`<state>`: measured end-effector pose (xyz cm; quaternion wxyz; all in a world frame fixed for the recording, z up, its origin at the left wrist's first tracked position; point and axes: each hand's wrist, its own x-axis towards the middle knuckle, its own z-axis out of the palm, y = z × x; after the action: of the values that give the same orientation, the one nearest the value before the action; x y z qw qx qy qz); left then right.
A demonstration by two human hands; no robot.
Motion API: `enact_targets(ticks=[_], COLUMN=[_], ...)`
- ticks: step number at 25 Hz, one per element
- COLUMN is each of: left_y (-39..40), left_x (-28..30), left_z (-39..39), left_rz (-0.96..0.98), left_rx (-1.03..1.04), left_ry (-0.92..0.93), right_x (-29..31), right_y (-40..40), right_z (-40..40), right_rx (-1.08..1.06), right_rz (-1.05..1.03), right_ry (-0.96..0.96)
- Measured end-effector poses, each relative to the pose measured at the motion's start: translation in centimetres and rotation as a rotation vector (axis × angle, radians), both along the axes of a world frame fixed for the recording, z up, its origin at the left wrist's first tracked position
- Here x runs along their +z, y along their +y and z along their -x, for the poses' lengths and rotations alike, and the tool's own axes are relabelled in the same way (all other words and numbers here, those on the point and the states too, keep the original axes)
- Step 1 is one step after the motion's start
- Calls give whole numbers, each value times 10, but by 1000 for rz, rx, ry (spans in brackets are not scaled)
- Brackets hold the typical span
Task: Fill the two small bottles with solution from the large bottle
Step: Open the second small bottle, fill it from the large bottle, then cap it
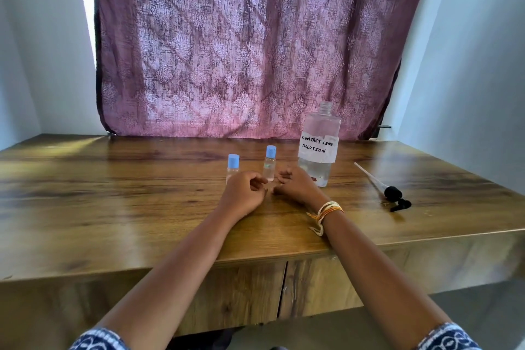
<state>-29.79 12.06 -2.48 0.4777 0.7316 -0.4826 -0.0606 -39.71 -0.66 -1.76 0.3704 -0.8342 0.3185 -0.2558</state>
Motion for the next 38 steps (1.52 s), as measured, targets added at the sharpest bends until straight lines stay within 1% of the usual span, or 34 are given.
enact_targets(ticks=[5, 6, 9, 11, 13, 16, 19, 23, 27, 30, 31, 33, 34, 36, 38], left_y=[14, 18, 27, 27, 23, 16, 11, 1, -10, -15, -16, -17, -17, -16, -14], left_x=[0, 0, 1, 0, 0, -2, -2, -3, 5, 5, 3, 0, -1, -1, 1], left_z=[-1, -1, -8, -18, -24, -27, -29, -22, -12, -12, -13, -13, -13, -13, -12], left_rz=[31, 62, 207, 227, 185, 96, 78, 78, 28, 9, 12, 8, 8, 13, 0], left_rx=[58, 109, 390, 470, 448, 388, 365, 240, 23, -91, -96, -92, -93, -104, -105], left_ry=[28, 41, 143, 233, 263, 194, 98, 66, 45, 60, 58, 39, 37, 33, 2], right_x=[-7, -8, -8, -8, -9, -11, -10, -9, -6, -1, 1, 6, 7, 6, 3], right_y=[13, 16, 19, 19, 18, 16, 16, 15, 14, 13, 14, 19, 23, 27, 28], right_z=[2, 3, 3, 3, 2, 2, 2, 1, 1, 5, 6, 7, 6, 3, 2], right_rx=[-52, -59, -68, -72, -71, -59, -45, -52, -140, -213, -199, -79, -5, 82, 71], right_rz=[169, 190, 195, 198, 200, 209, 224, 208, 174, 93, 50, -35, -61, -62, -21], right_ry=[41, 52, 54, 48, 50, 51, 61, 42, -135, -338, -426, -579, -612, -604, -572])
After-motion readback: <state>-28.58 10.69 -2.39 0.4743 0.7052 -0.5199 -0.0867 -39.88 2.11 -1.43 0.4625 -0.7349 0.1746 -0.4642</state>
